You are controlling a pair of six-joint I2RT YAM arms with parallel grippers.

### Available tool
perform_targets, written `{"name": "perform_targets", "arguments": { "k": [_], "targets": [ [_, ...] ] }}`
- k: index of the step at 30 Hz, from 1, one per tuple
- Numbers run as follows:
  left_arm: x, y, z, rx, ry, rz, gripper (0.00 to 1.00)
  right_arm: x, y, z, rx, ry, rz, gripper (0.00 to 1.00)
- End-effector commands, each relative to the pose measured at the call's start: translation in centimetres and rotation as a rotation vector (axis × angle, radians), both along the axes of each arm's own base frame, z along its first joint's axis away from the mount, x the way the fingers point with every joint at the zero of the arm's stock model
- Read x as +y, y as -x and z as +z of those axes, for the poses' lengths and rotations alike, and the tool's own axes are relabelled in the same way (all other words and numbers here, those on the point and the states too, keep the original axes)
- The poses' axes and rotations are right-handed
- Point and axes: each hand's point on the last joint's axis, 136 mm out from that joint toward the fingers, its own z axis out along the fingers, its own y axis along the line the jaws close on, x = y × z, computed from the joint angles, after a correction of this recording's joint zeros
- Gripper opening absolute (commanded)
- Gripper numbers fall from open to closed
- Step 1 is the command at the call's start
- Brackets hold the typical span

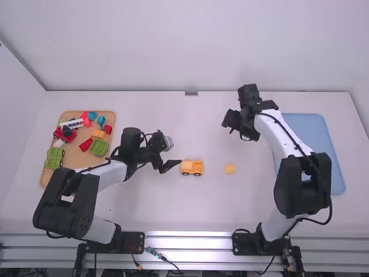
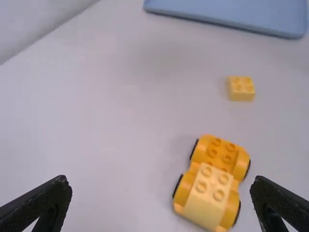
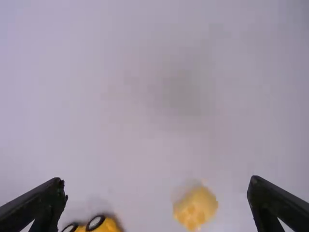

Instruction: Assemble lego blocks to make yellow taxi

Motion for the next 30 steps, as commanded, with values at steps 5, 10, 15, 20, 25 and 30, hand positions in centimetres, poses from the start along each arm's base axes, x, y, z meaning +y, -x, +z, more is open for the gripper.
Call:
{"name": "perform_targets", "arguments": {
  "k": [5,10,15,20,25,30],
  "targets": [
    [0.2,0.0,0.5,-0.087,-0.059,-0.04,0.99,5.0,4.0,-0.2,-0.289,0.142,0.858,0.99],
    [0.4,-0.9,1.0,-0.074,-0.038,0.017,0.99,2.7,3.3,0.1,-0.439,0.371,0.899,0.99],
    [-1.0,1.2,1.7,-0.114,0.02,-0.144,0.99,3.7,8.4,-2.9,-0.431,0.372,1.347,0.99],
    [-1.2,1.4,1.3,-0.097,0.031,-0.158,0.99,3.1,11.4,-4.9,-0.509,0.308,1.602,0.99],
    [-2.0,2.9,0.8,-0.131,0.07,-0.278,0.99,1.9,13.0,-5.8,-0.668,0.259,1.727,0.99],
    [-2.3,3.0,-0.2,-0.133,0.072,-0.303,0.99,1.4,13.3,-7.1,-0.718,0.234,1.789,0.99]
  ]
}}
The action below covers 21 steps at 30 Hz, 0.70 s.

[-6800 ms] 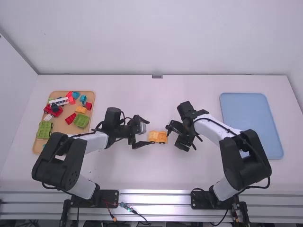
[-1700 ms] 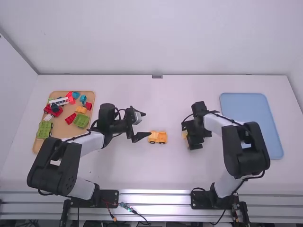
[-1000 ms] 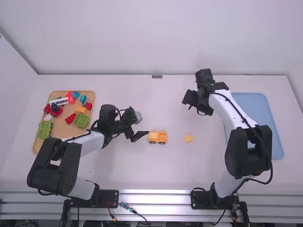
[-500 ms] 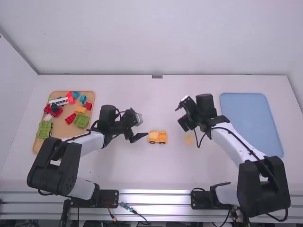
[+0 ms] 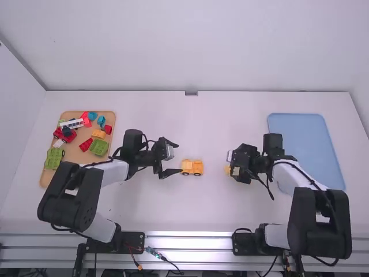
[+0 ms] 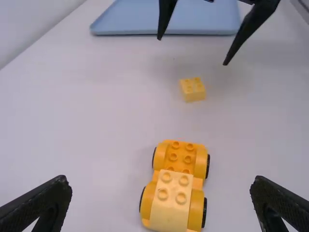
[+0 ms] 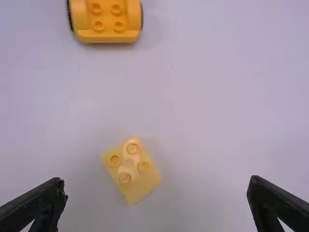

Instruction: Assemble lego blocks to make yellow taxi

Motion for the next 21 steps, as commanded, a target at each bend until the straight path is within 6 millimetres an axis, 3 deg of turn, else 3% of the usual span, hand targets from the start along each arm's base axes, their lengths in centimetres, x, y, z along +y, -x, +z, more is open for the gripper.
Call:
{"name": "perform_targets", "arguments": {
  "k": [1,6,12,17,21],
  "targets": [
    [-0.5,0.3,-0.2,-0.023,0.026,-0.058,0.99,0.9,0.7,-0.7,-0.046,-0.052,0.15,0.99],
    [-1.0,0.7,-0.8,-0.016,0.073,-0.109,0.99,1.3,-0.5,-1.7,0.039,-0.068,0.15,0.99],
    [-1.1,-0.3,-2.8,0.038,0.057,-0.097,0.99,1.3,0.0,-2.4,0.112,-0.054,0.299,0.99],
    [-1.7,-0.7,-3.3,0.1,0.092,-0.137,0.99,1.2,-1.4,-3.4,0.131,-0.059,0.296,1.0],
    [-2.2,-0.9,-3.8,0.125,0.105,-0.162,0.99,1.2,-1.0,-4.0,0.181,-0.072,0.34,0.97]
  ]
}}
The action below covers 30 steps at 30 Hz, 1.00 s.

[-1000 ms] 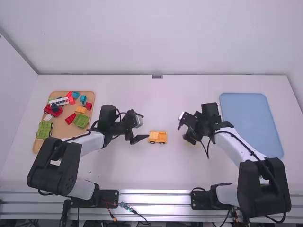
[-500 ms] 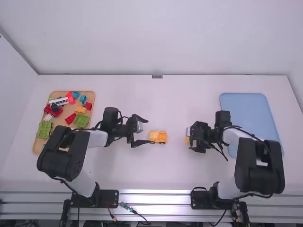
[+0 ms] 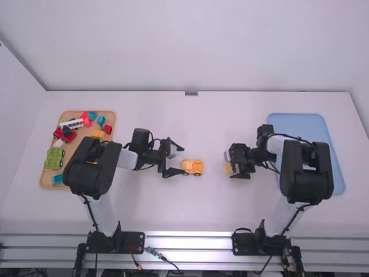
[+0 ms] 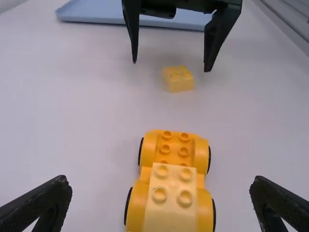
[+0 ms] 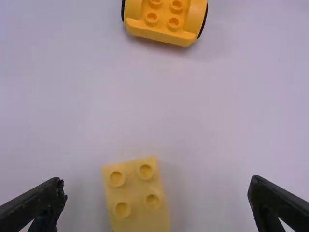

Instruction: Assemble lego blocks to make yellow taxi

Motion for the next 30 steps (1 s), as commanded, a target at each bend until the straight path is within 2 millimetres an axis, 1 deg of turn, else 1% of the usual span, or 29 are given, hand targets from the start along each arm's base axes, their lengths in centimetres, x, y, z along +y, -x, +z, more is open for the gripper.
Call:
{"name": "perform_targets", "arguments": {
  "k": [1,2,5,7,8,11,13,17,20,23,25,27,30],
  "targets": [
    [-0.9,0.6,0.1,0.004,0.03,-0.053,0.99,0.1,0.0,-0.3,0.001,-0.022,0.053,0.96],
    [-1.1,0.7,-0.2,0.0,0.017,-0.052,0.99,0.1,0.1,-0.4,0.008,-0.025,0.066,0.95],
    [-1.7,0.5,-1.4,-0.005,-0.051,-0.028,0.99,0.1,0.3,-0.7,0.02,-0.029,0.075,0.85],
    [-2.2,0.8,-1.5,-0.014,-0.06,-0.04,0.99,0.3,0.3,-0.5,0.009,-0.046,0.087,0.8],
    [-2.5,0.9,-1.4,-0.018,-0.057,-0.048,0.99,0.4,0.4,-0.5,0.0,-0.056,0.094,0.8],
    [-2.9,1.1,-1.4,-0.028,-0.062,-0.057,0.99,0.5,0.6,-0.6,-0.024,-0.08,0.103,0.8],
    [-2.9,1.1,-2.2,-0.012,-0.099,-0.039,0.99,0.3,0.7,-1.0,-0.04,-0.106,0.076,0.81],
    [-2.6,1.3,-2.8,-0.01,-0.11,-0.028,0.99,0.4,1.1,-1.2,-0.05,-0.143,0.056,0.83],
    [-2.6,1.4,-3.3,-0.026,-0.102,-0.029,0.99,0.4,1.3,-1.6,-0.06,-0.151,0.049,0.82],
    [-2.6,1.7,-3.7,-0.033,-0.1,-0.03,0.99,0.7,1.5,-1.5,-0.061,-0.164,0.053,0.81],
    [-2.8,2.0,-3.8,-0.042,-0.097,-0.036,0.99,0.6,1.2,-1.4,-0.056,-0.169,0.035,0.8],
    [-2.8,2.0,-3.8,-0.054,-0.095,-0.035,0.99,0.5,0.3,-1.2,-0.034,-0.172,-0.025,0.79],
    [-2.7,2.1,-4.0,-0.053,-0.101,-0.03,0.99,0.4,0.0,-1.1,-0.022,-0.169,-0.048,0.79]
  ]
}}
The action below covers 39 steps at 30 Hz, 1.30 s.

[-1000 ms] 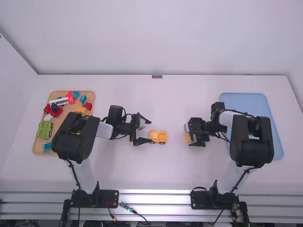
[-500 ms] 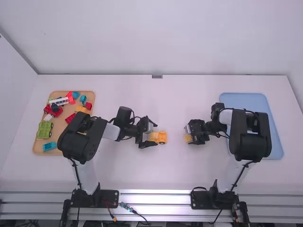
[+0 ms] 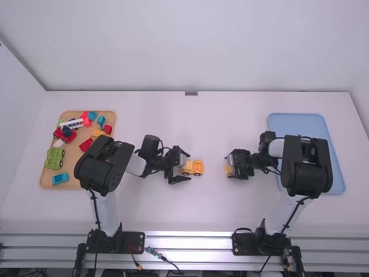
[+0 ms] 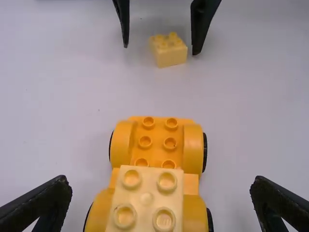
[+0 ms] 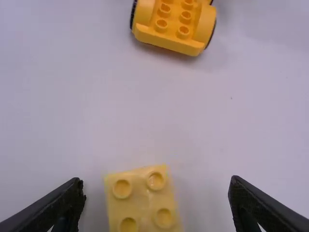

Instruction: Assemble lego blocks to make yellow taxi

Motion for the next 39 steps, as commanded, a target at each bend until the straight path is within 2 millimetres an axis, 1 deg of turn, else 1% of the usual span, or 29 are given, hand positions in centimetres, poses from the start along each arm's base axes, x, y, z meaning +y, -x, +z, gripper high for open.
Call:
{"name": "perform_targets", "arguments": {
  "k": [1,8,13,17,23,28,30,34,39],
  "targets": [
    [-0.2,0.7,-0.4,0.019,0.003,-0.018,0.99,0.2,-0.2,0.1,0.046,-0.031,-0.035,0.79],
    [-0.7,0.1,-1.5,0.065,0.013,-0.038,0.99,0.6,-0.5,-0.7,0.101,-0.037,-0.014,0.8],
    [-0.9,-0.1,-1.2,0.057,0.029,-0.05,0.99,0.4,0.3,0.0,0.111,-0.053,0.086,0.8],
    [-0.7,-0.3,-1.5,0.052,0.011,-0.032,0.99,0.0,-0.2,-0.1,0.141,-0.058,0.055,0.79],
    [-0.7,0.1,-1.6,0.039,0.017,-0.035,0.99,0.0,0.1,-0.5,0.145,-0.056,0.056,0.68],
    [-0.7,0.0,-1.5,0.03,0.018,-0.033,0.99,0.0,0.2,-0.5,0.153,-0.056,0.056,0.62],
    [-0.7,0.0,-1.5,0.033,0.019,-0.035,0.99,-0.1,0.2,-0.5,0.156,-0.051,0.056,0.57],
    [-0.7,-0.2,-1.5,0.041,0.015,-0.033,0.99,-0.1,0.3,-0.5,0.161,-0.049,0.056,0.5],
    [-0.7,-0.2,-1.5,0.046,0.014,-0.034,0.99,-0.2,0.4,-0.6,0.163,-0.042,0.057,0.44]
  ]
}}
